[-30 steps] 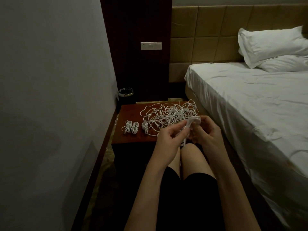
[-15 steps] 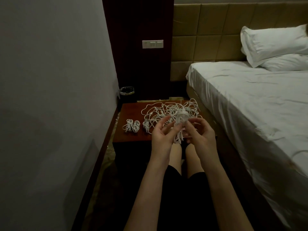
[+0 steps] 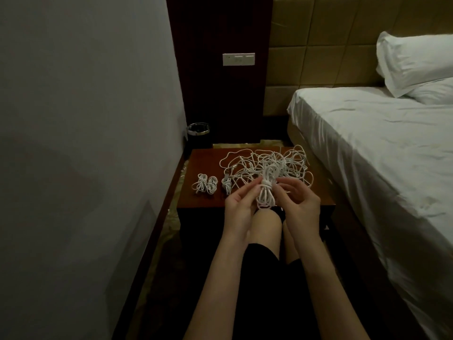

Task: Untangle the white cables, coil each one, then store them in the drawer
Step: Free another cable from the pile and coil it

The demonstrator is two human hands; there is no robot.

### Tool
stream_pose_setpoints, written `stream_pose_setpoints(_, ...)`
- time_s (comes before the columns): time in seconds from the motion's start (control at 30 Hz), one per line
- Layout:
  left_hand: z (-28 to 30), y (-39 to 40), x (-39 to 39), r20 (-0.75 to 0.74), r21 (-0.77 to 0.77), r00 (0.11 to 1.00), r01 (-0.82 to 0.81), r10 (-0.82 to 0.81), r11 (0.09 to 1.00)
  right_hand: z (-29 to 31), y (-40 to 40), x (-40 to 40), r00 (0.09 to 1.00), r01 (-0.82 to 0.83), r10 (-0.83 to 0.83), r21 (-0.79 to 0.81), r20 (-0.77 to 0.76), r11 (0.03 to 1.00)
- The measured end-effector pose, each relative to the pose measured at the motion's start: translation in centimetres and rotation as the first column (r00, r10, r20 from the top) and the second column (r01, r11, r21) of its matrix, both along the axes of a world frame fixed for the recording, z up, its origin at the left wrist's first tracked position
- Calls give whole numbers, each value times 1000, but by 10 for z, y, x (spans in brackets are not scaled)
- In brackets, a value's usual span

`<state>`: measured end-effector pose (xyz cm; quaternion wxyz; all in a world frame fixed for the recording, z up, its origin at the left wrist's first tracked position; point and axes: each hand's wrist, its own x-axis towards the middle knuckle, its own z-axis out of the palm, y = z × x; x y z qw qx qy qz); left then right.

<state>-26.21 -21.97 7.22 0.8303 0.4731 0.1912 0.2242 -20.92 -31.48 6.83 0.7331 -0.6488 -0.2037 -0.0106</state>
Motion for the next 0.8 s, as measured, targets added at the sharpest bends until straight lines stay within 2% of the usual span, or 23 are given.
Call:
stream_pose_setpoints(0.2,-4,24,5,-45,81,998,-40,43,996,-5,22,12,994,-102,101,-38,-39,994)
stream_pose_setpoints(0.37,-14,56,8,-141,157,985,-79,101,984,-13,48,27,974,-211,198,-117,-112,970)
stream_pose_setpoints(0.8,-52,147,61,-371,289,880,-193,296,938,-71,150,81,940,-323,261,-323,-221,890)
